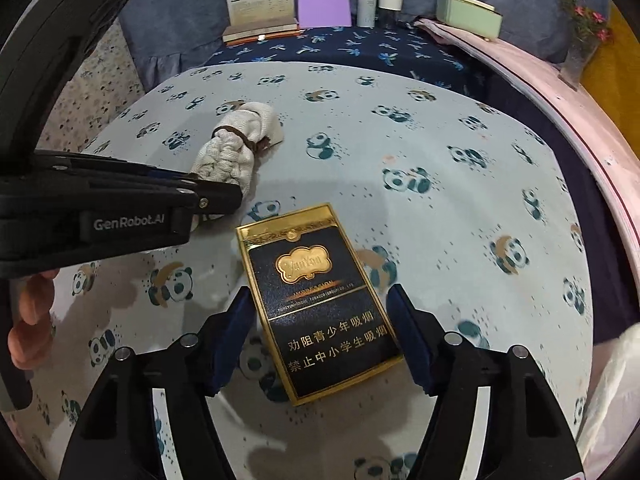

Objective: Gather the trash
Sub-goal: 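Grasp the knotted white cloth with the left gripper while the right grasps the gold cigarette pack, then carry the knotted cloth and gold pack into the wastebasket and release both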

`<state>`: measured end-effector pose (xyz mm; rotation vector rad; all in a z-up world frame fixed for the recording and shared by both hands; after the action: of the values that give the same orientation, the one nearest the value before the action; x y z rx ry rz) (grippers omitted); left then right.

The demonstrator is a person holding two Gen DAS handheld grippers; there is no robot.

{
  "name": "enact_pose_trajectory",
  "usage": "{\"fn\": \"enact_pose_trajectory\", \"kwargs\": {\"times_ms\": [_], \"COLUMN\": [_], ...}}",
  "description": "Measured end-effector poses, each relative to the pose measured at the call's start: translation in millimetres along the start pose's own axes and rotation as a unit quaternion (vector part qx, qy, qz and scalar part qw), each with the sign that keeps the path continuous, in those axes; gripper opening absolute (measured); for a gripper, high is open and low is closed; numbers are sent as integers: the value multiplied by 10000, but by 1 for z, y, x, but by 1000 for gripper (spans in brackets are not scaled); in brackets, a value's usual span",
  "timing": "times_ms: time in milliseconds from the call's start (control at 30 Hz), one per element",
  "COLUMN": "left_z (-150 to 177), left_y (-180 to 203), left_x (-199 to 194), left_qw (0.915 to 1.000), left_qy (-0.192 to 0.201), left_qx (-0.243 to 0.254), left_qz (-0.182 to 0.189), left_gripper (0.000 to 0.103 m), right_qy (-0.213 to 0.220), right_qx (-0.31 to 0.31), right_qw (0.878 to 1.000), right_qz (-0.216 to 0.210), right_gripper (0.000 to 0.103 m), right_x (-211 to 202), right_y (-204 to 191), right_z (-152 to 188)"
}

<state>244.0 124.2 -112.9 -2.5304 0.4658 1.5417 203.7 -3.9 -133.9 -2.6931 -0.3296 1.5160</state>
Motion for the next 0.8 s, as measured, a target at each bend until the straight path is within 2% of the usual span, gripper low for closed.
{"fn": "enact_pose_trajectory", "kwargs": {"times_ms": [133,433,800], "left_z": [4,19,21], "left_y": [16,70,133], "left_x": [-10,-30,-55], "left_qw": [9999,9981,9933], "left_qy": [45,114,292], "left_qx": [108,531,1035], "left_qz": [90,288,433], "left_gripper": [23,23,23], "right_qy": [74,192,738], "right_qx": [398,1223,1786], "right_qw": [9989,9909,9782], "right_qz": [245,530,763], "right_gripper": [59,58,58], "right_x": [-15,-46,-103], "right_y": [16,54,95], "right_z": [11,38,58]}}
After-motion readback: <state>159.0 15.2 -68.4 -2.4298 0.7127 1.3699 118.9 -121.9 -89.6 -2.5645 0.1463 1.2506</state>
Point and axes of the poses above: each gripper's, at about its wrist camera, not at the fingertips, and x roughly the way its jaws point, y to its right, z to its underside, the point moved 2 cm from there along x, roughly the way its jaws point, and after that the axes turned 14 degrees about x, right-handed, at the moved point
